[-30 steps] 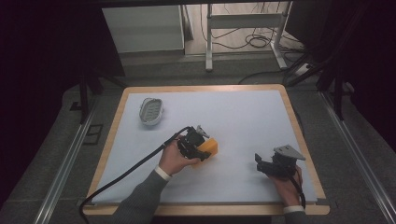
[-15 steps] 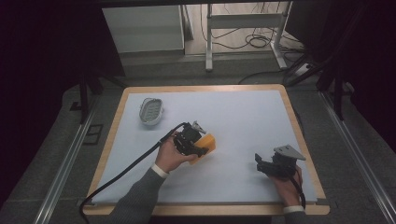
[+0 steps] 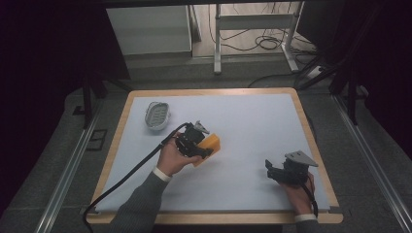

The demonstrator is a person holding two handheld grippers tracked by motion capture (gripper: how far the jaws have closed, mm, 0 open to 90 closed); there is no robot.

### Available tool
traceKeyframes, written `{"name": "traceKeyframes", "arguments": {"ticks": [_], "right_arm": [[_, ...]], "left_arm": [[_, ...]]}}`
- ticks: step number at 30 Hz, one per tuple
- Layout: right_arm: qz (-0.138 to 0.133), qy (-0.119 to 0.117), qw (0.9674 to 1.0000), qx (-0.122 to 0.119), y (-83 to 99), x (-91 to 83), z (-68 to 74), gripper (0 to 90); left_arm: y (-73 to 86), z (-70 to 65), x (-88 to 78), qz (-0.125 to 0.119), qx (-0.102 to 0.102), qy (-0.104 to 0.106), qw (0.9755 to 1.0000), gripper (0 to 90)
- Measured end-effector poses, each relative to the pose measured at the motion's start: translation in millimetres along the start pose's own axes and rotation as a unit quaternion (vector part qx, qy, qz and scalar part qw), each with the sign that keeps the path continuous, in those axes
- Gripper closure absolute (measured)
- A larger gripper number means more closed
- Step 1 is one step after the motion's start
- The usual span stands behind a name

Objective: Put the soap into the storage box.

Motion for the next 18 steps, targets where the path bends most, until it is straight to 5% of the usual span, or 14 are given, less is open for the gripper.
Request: {"name": "traceKeyframes", "arguments": {"ticks": [18], "right_arm": [[0.0, 0.0, 1.0, 0.001, 0.0, -0.1, 0.1, 7.5]], "left_arm": [[-2.6, 8.4, -11.7, -0.008, -0.003, -0.002, 1.0, 61.1]]}}
Point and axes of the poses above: each handheld gripper's, and its own axes: x roughly forward along the jaws, y roughly out of its underside, z roughly to its left, the point moved 4 cm from there along x, roughly forward along the jaws, and after that the axes turned 3 degrees about -x, right-handed, at the moved point
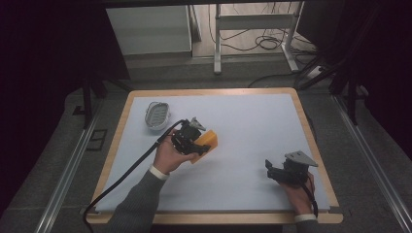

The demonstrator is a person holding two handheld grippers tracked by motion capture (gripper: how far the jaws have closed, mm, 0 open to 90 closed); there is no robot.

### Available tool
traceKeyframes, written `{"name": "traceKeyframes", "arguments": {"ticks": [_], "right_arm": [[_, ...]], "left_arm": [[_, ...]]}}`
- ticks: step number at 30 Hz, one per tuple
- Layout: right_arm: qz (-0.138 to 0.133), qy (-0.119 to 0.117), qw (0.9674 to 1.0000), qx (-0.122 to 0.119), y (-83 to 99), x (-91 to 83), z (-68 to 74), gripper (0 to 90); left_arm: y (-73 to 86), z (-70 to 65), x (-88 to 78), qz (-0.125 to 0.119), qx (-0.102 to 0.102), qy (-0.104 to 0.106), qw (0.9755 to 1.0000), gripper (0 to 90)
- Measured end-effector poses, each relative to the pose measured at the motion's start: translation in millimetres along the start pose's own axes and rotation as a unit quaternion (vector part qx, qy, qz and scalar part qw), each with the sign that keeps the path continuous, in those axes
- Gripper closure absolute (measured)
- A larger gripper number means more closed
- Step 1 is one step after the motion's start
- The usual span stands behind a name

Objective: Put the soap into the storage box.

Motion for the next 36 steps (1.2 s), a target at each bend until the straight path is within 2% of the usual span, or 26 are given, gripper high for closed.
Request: {"name": "traceKeyframes", "arguments": {"ticks": [9, 21, 36], "right_arm": [[-0.001, 0.001, 1.0, -0.001, 0.0, -0.2, 0.0, 7.5], [-0.002, 0.001, 1.0, -0.002, 0.0, -0.3, 0.0, 7.5], [-0.002, 0.003, 1.0, -0.002, 0.0, -0.4, 0.1, 7.5]], "left_arm": [[-0.3, 4.4, -4.7, -0.011, -0.005, -0.004, 0.9999, 61.2], [4.3, 21.3, -14.1, -0.015, -0.024, -0.011, 0.9995, 61.2], [8.4, 38.8, -24.9, -0.016, -0.037, -0.025, 0.9989, 61.2]]}}
Point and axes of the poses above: each handheld gripper's, and its own axes: x roughly forward along the jaws, y roughly out of its underside, z roughly to its left, the point moved 4 cm from there along x, roughly forward along the jaws, and after that the axes turned 3 degrees about -x, right-handed, at the moved point
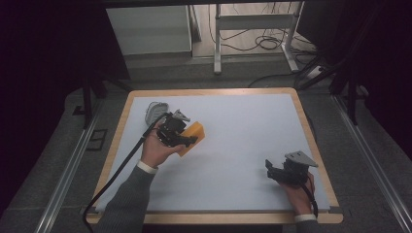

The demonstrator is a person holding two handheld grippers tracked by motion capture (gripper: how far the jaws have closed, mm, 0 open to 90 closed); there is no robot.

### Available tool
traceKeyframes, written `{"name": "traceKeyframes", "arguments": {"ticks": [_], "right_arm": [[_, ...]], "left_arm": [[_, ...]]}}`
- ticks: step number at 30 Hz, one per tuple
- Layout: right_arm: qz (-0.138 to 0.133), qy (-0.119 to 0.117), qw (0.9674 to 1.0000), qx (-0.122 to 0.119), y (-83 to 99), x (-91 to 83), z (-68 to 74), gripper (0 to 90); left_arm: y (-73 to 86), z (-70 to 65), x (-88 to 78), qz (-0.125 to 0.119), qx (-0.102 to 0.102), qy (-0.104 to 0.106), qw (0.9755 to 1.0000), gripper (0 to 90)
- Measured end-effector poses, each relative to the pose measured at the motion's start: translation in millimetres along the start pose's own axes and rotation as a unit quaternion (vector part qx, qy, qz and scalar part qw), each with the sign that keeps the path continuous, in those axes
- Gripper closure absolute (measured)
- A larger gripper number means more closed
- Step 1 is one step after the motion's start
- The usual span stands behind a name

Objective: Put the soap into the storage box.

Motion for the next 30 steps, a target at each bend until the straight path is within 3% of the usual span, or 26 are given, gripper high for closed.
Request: {"name": "traceKeyframes", "arguments": {"ticks": [15, 30], "right_arm": [[0.0, 0.001, 1.0, -0.001, 0.0, -0.1, 0.2, 7.5], [0.0, 0.003, 1.0, -0.002, 0.0, -0.1, 0.5, 7.5]], "left_arm": [[-1.4, 14.0, -8.9, -0.007, -0.011, -0.012, 0.9998, 61.2], [-3.2, 25.2, -5.4, -0.002, -0.02, -0.016, 0.9997, 61.1]]}}
Point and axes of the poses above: each handheld gripper's, and its own axes: x roughly forward along the jaws, y roughly out of its underside, z roughly to its left, the point moved 4 cm from there along x, roughly forward along the jaws, and after that the axes turned 3 degrees about -x, right-handed, at the moved point
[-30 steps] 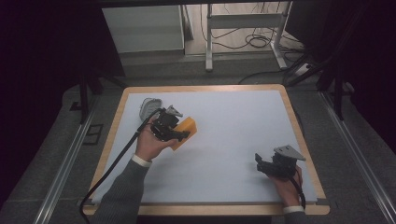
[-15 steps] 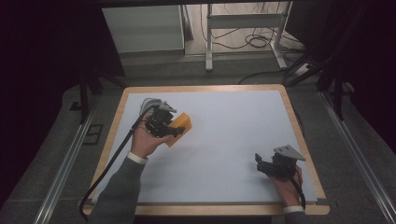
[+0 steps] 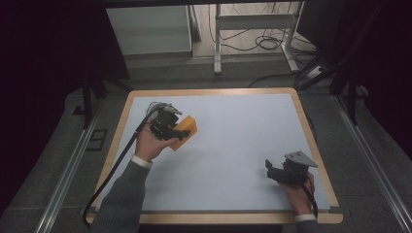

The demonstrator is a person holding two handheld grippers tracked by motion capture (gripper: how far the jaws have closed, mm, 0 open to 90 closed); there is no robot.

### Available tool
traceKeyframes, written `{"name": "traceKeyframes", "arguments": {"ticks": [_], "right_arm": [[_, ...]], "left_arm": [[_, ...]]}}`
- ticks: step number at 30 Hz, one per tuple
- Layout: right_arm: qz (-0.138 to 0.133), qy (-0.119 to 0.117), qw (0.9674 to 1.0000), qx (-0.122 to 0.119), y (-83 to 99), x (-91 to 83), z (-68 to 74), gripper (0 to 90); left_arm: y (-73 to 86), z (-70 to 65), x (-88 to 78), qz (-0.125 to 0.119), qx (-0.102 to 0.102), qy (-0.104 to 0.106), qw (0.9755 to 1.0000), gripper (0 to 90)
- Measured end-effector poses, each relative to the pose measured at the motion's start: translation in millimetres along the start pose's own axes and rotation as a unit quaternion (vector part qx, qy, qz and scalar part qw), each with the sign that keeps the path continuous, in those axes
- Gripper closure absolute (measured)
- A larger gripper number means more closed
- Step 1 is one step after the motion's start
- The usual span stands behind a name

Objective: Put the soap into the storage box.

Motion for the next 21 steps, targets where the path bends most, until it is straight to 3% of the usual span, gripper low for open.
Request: {"name": "traceKeyframes", "arguments": {"ticks": [21], "right_arm": [[0.0, 0.002, 1.0, 0.0, 0.0, 0.0, 0.1, 7.5]], "left_arm": [[-4.5, 26.7, 0.8, 0.0, -0.023, -0.012, 0.9997, 61.2]]}}
Point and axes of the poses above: each handheld gripper's, and its own axes: x roughly forward along the jaws, y roughly out of its underside, z roughly to its left, the point moved 4 cm from there along x, roughly forward along the jaws, and after that the axes turned 3 degrees about -x, right-handed, at the moved point
